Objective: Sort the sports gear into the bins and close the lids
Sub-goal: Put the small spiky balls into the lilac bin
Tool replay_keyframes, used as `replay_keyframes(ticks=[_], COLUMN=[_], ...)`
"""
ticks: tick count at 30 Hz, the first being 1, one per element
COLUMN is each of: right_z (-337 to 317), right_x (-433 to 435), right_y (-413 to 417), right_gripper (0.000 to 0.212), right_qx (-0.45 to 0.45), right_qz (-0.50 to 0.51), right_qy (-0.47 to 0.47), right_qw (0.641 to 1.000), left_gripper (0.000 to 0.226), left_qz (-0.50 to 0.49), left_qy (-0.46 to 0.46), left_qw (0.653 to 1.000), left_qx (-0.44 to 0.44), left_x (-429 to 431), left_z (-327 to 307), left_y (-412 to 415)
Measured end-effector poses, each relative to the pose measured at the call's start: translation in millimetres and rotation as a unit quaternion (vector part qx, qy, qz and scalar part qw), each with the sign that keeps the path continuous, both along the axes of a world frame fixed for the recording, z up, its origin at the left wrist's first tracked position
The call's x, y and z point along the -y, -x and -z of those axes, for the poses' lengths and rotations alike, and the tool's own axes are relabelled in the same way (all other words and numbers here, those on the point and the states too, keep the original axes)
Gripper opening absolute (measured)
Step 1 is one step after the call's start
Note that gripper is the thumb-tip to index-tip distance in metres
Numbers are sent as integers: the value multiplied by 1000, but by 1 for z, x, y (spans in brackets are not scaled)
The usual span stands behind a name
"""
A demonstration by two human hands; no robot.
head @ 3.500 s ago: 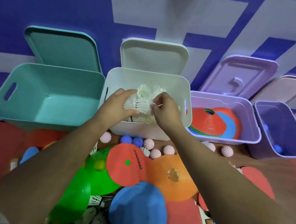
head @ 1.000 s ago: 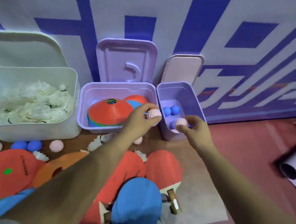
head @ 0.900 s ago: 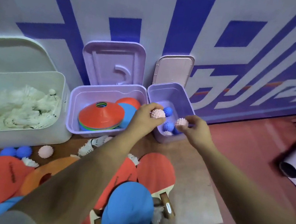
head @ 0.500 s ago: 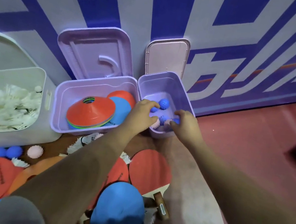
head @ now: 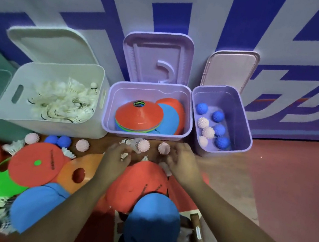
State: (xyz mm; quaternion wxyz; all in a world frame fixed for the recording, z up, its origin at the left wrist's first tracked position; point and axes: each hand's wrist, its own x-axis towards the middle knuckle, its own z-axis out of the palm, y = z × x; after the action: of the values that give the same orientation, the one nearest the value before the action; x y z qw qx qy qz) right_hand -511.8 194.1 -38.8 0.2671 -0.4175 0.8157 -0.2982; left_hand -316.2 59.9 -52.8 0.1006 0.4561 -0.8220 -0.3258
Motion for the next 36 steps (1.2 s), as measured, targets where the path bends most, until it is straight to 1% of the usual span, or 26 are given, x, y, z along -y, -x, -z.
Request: replay_keyframes(ticks=[2,4,6,7,9,13,15,16,18,20,22,24,26,29,31,33,36], right_z=[10,21,33,38,45,55,64,75,72,67,69,74,75,72,69,62,43], right_x=[13,22,32,38,46,59,61,60,58,55,52,48,47,47,46,43,36], right_y=[-6,-8,-8,-8,-7,-6,-6,-4,-8,-11,-12,-13,-14,-14,-15,-15,-14], right_gripper=[35,44,58,61,57,34,38,44,54,56,52,36,23,18,20,24,43], right_qx=[-14,-19,-14,-14,-24,-51,-60,-60,-63,-28,-15,-33,-41,-37,-30,-19,3], right_qz=[-14,-19,-26,-32,-53,-74,-77,-71,-67,-26,11,20,18,22,26,33,28], right_qy=[-27,-59,-95,-109,-136,-175,-186,-186,-184,-153,-125,-120,-111,-95,-75,-50,-19], right_qw=[999,998,995,993,989,980,978,978,979,987,992,992,993,995,996,998,999], left_gripper=[26,32,33,33,35,39,46,52,63,64,60,50,43,45,46,46,45], left_qz=[-41,-67,-56,-31,42,137,164,173,188,191,189,173,160,177,164,125,62], left_qy=[17,14,19,31,67,119,137,139,142,143,145,142,137,140,148,131,69], left_qw=[998,995,995,996,995,982,973,969,956,947,938,937,941,944,955,973,992], left_qx=[42,74,82,80,67,51,82,110,172,217,253,270,265,242,197,143,81], left_x=[10,19,23,23,20,19,22,25,29,30,27,25,28,30,27,23,18], left_z=[12,22,27,29,29,35,42,46,52,56,62,65,66,62,55,45,27], left_y=[-13,-21,-21,-18,-8,21,33,37,46,52,52,49,46,43,37,32,27])
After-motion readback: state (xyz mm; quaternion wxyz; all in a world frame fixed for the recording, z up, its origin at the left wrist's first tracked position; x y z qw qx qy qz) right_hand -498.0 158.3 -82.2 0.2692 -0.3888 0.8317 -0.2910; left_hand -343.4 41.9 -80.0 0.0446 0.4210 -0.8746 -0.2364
